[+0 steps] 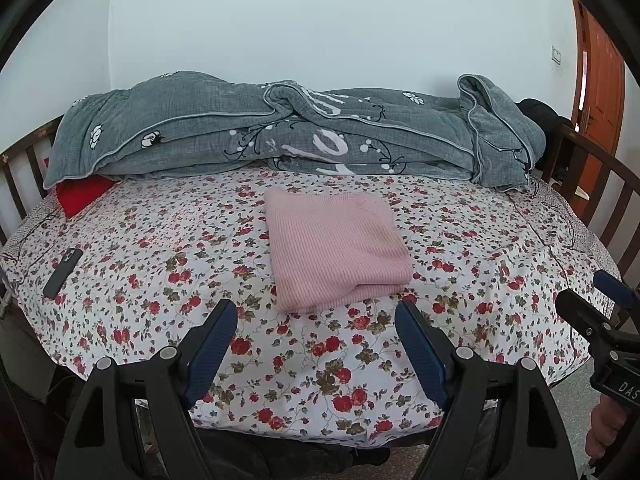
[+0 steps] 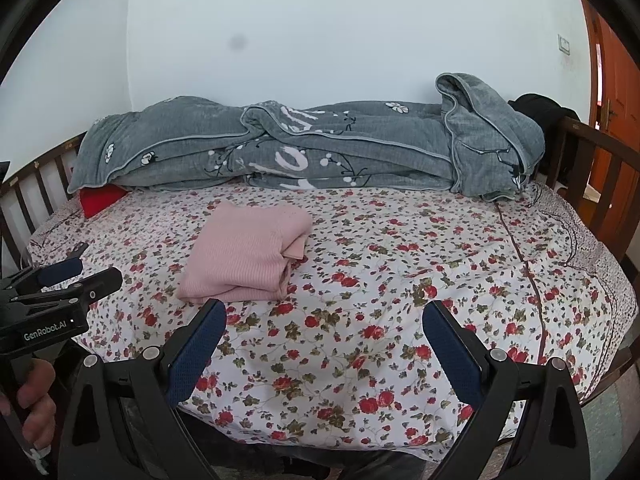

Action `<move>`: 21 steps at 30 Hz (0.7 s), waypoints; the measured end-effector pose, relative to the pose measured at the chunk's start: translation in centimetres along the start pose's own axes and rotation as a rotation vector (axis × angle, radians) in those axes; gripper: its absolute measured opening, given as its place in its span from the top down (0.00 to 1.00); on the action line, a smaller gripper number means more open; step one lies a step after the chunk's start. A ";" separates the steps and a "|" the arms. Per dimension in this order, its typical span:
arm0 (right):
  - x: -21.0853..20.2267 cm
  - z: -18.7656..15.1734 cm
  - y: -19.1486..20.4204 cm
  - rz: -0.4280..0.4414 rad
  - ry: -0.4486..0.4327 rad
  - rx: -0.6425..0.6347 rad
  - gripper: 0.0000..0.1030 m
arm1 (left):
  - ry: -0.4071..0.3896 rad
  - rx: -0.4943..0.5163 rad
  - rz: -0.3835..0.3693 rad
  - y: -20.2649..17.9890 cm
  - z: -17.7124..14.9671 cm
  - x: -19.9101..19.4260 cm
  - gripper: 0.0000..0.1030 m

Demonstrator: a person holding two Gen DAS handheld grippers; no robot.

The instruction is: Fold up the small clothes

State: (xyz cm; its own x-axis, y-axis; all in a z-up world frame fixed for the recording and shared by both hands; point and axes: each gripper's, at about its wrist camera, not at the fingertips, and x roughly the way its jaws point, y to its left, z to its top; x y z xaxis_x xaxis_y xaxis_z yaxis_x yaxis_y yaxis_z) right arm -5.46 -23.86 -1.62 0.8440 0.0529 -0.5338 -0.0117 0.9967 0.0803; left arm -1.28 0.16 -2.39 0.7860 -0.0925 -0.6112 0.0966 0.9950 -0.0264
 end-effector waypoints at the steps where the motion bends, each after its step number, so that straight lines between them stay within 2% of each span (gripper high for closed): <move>1: 0.0 0.0 0.0 -0.002 0.000 -0.002 0.06 | 0.000 0.000 0.000 0.0 0.0 0.0 0.22; 21: -0.2 -0.1 0.3 -0.004 -0.002 -0.006 0.06 | -0.022 -0.003 0.003 0.1 0.0 -0.4 0.20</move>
State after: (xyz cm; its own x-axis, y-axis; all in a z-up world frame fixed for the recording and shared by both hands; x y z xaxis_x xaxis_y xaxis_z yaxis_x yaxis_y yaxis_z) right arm -5.70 -23.54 -1.51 0.8453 0.0490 -0.5321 -0.0116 0.9972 0.0733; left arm -1.64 0.26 -2.15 0.7996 -0.0907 -0.5936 0.0928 0.9953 -0.0271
